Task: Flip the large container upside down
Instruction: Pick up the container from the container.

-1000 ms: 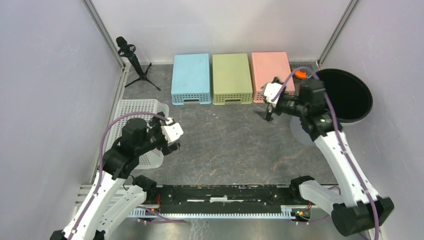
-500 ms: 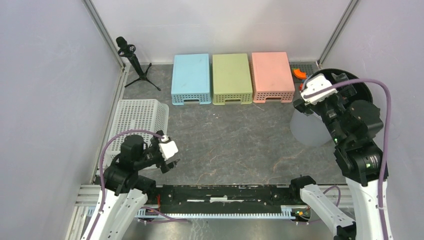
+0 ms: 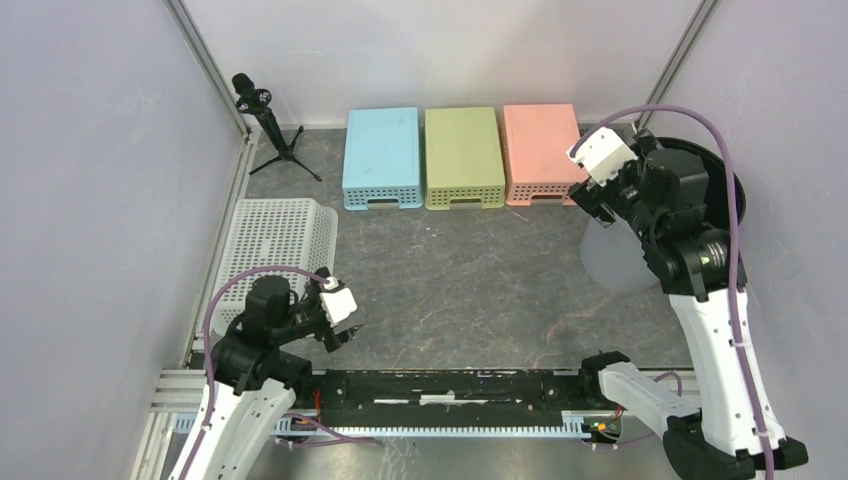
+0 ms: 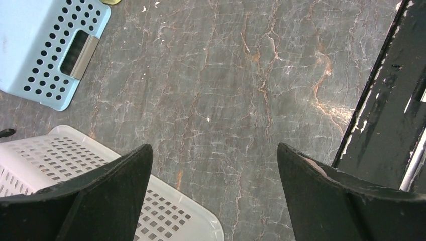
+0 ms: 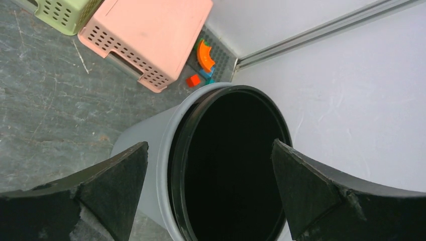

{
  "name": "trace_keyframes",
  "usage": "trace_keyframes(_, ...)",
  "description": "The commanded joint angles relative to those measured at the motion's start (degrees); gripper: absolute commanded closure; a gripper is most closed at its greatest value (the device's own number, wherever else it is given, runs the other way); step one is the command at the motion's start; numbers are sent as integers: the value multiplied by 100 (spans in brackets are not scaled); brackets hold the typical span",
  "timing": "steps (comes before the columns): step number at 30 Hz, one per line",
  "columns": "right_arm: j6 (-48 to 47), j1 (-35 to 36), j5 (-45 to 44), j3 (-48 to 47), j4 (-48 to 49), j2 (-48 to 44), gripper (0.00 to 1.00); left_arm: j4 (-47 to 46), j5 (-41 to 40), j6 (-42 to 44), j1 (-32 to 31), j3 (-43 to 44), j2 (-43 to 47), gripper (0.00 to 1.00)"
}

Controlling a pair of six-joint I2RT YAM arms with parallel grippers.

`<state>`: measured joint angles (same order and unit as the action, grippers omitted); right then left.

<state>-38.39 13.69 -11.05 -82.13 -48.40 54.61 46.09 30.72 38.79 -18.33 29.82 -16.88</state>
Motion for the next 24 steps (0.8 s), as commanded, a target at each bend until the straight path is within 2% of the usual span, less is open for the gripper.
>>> trace_keyframes(1,333,-292,365,-437,-77,356,2,-241,206,-213,51,-20,-18,0)
trace_keyframes(3,398,-691,1053,-882,-276,757,2,-250,189,-218,50,-34,-10,0)
trace_keyframes(5,450,-1465,1781,-1703,-620,1365,2,-280,196,-222,55,-52,-7,0)
trace_keyframes(7,431,-2529,2834,-2402,-1029,1928,2,-311,169,-216,54,-79,-4,0)
trace_keyframes(10,196,-3258,3648,-3313,-1820,2620,6,-377,95,-257,48,-119,52,0)
trace_keyframes(12,-122,-3478,3981,-3053,-2013,2453,6,-390,88,-273,49,-115,31,0)
trace_keyframes(16,-348,-3488,3877,-1689,-1358,1534,3,-398,54,-283,49,-124,19,0)
trace_keyframes(19,-332,-3493,3983,-1297,-1324,1244,4,-406,32,-296,50,-117,-34,0)
trace_keyframes(24,-106,-3490,4709,-780,-1284,944,5,-409,7,-310,50,-129,-13,0)
